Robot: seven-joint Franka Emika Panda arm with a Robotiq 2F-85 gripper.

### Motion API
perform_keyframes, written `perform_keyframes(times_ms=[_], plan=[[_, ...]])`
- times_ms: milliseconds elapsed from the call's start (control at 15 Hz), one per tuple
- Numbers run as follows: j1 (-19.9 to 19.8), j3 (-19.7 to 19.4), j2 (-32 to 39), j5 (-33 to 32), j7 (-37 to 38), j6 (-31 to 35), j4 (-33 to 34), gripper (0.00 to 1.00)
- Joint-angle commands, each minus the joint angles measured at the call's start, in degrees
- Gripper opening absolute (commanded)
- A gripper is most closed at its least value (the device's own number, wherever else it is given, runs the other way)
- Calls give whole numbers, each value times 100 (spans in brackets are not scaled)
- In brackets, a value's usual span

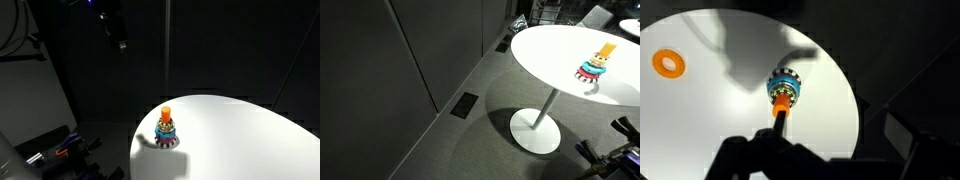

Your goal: Put the orange ring around the orange block

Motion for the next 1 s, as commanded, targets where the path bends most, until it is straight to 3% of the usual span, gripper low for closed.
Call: perform_keyframes(times_ms=[0,467,933], plan=[[-205,-201,513,-166,-29,-86,390,100],[-564,-705,1292,-270,-216,221,504,100],[-769,-1124,1962,-182,-574,1197,524,100]])
